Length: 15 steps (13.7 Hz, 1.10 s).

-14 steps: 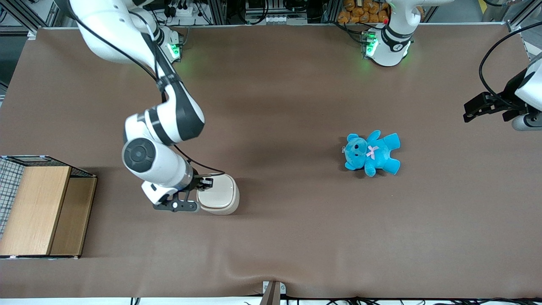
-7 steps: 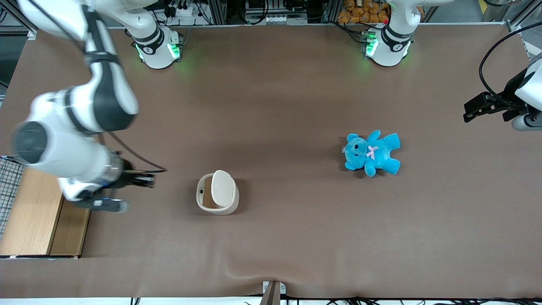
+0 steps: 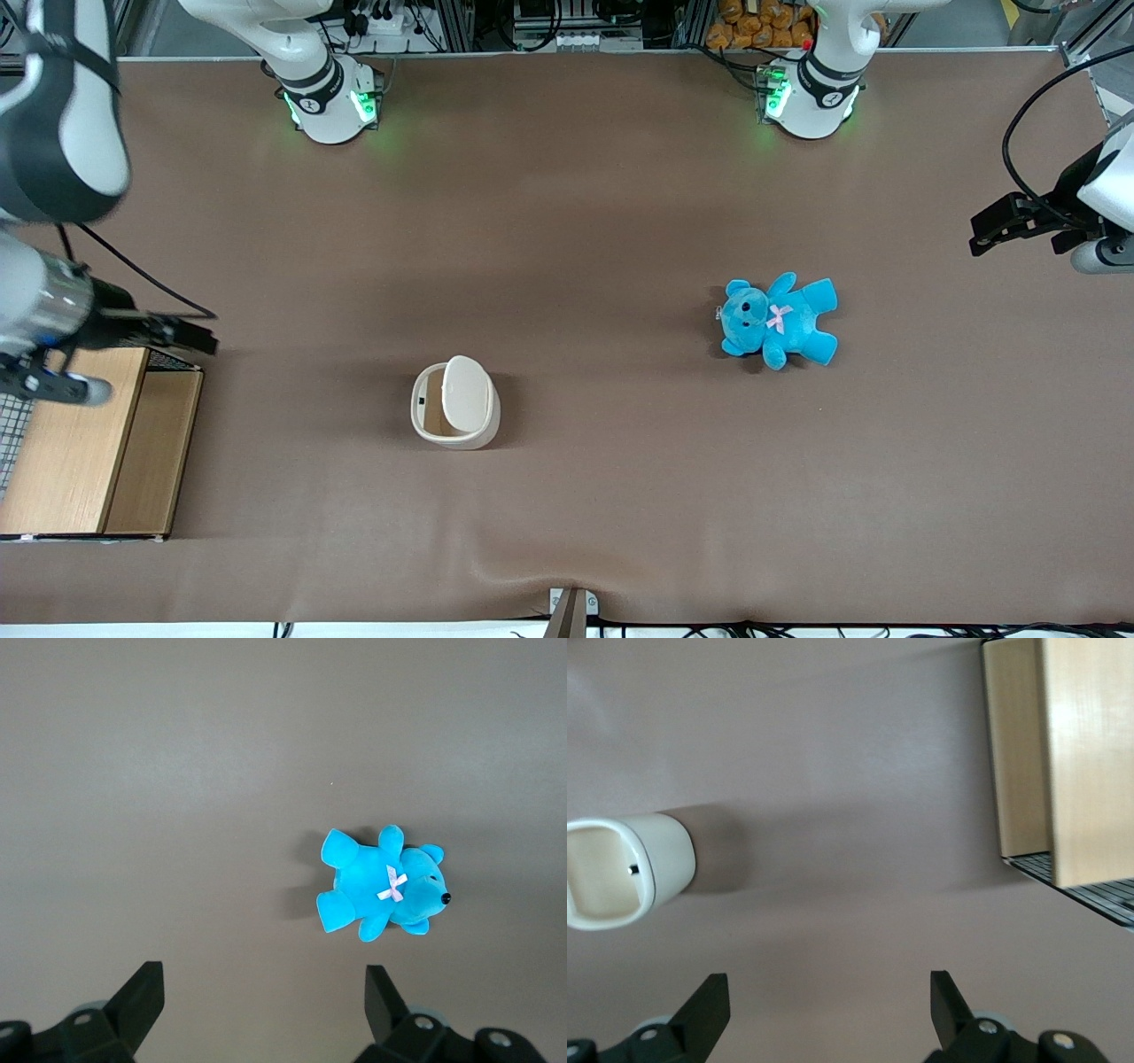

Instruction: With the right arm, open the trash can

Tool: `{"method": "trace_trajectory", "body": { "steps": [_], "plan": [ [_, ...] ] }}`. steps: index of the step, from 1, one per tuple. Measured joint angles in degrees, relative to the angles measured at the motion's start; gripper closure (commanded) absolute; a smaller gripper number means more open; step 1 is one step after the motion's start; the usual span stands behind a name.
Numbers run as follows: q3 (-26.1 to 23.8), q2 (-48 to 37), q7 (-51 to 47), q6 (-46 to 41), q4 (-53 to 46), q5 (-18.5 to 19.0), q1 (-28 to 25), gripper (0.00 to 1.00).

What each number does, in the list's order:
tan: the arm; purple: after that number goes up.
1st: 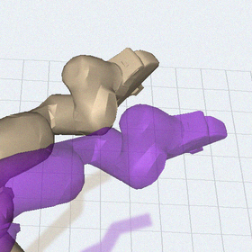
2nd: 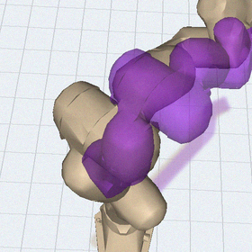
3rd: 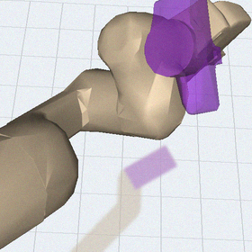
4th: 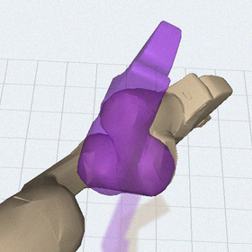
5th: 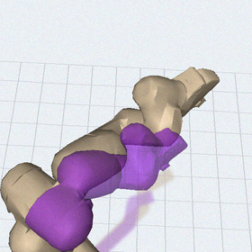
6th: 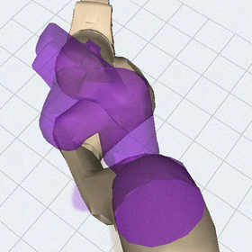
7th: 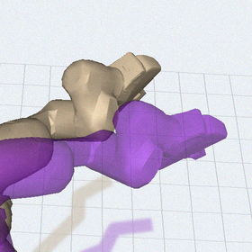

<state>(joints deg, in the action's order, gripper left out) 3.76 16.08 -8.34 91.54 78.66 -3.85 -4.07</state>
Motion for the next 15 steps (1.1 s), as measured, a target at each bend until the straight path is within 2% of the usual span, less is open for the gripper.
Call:
{"method": "trace_trajectory", "body": {
  "steps": [6, 15],
  "plan": [
    [-0.02, -10.43, 6.88, -8.18, 2.47, 1.74, 3.1, 0.0],
    [-0.21, -14.33, 1.06, -14.52, 3.29, 2.0, 3.41, 0.0]
  ]
}}
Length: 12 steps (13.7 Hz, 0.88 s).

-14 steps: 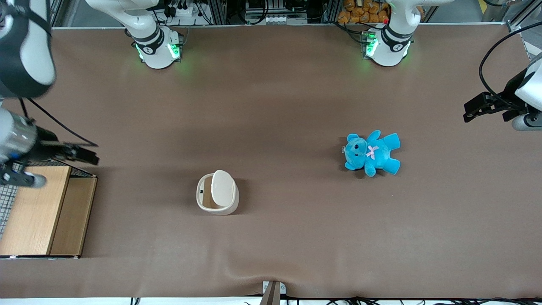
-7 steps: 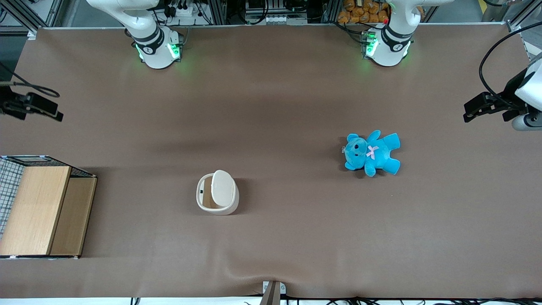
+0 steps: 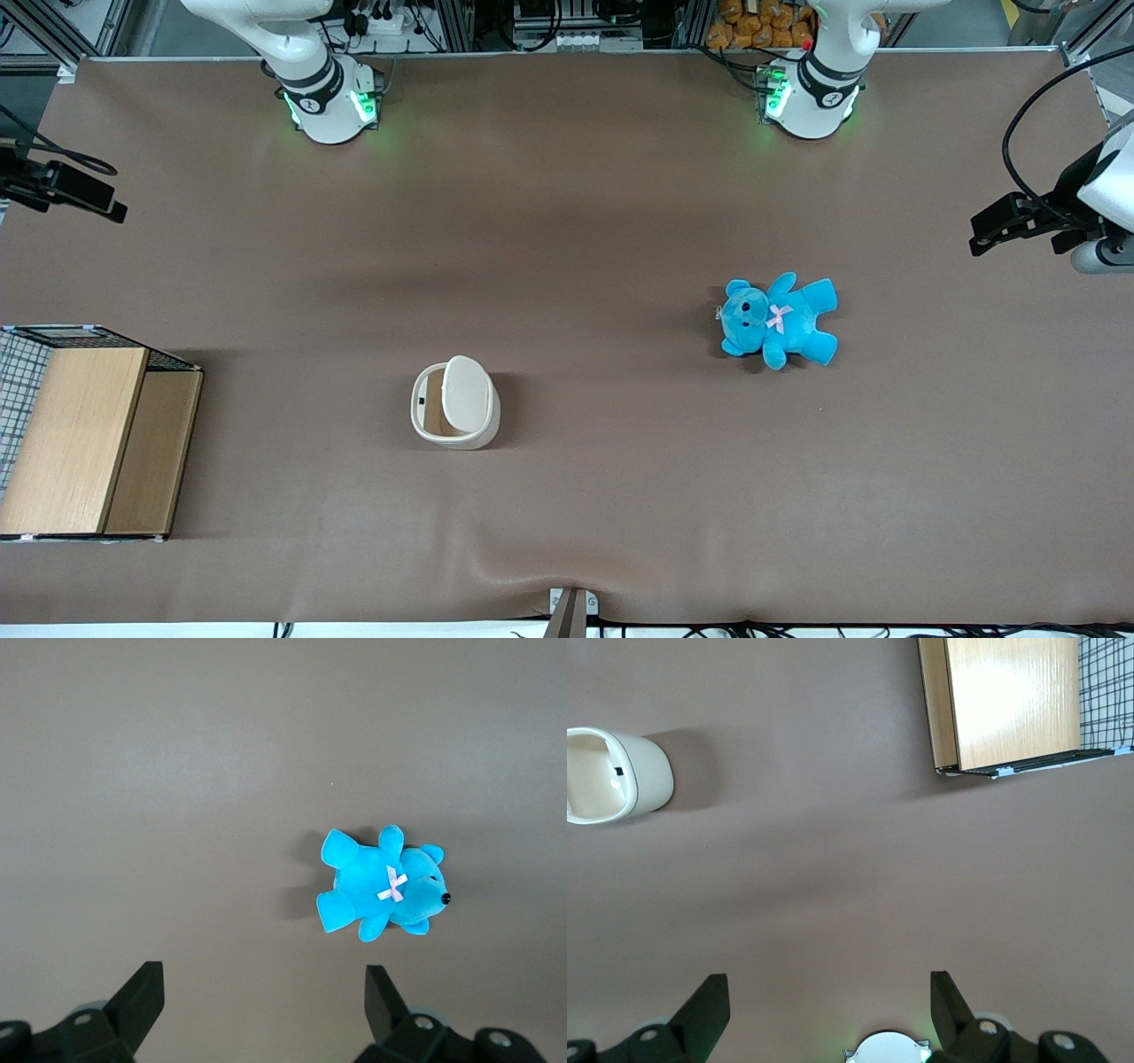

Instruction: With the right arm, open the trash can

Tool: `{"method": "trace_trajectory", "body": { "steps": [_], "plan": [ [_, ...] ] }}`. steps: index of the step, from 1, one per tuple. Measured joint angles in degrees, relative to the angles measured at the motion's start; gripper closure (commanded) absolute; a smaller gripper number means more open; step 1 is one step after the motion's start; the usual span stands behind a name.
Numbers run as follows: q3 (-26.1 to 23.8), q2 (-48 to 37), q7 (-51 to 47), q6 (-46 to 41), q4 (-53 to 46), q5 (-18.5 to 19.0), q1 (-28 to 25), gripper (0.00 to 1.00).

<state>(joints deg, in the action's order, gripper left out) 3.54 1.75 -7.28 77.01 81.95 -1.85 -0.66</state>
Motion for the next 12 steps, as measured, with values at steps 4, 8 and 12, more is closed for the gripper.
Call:
{"method": "trace_trajectory", "body": {
  "steps": [4, 8, 12],
  "plan": [
    [0.01, -0.08, -0.01, 0.0, 0.51, 0.2, 0.01, 0.0],
    [0.0, -0.08, 0.01, 0.0, 1.01, 0.23, 0.01, 0.0],
    [0.0, -0.08, 0.09, 0.01, 1.09, 0.24, 0.01, 0.0]
  ]
}}
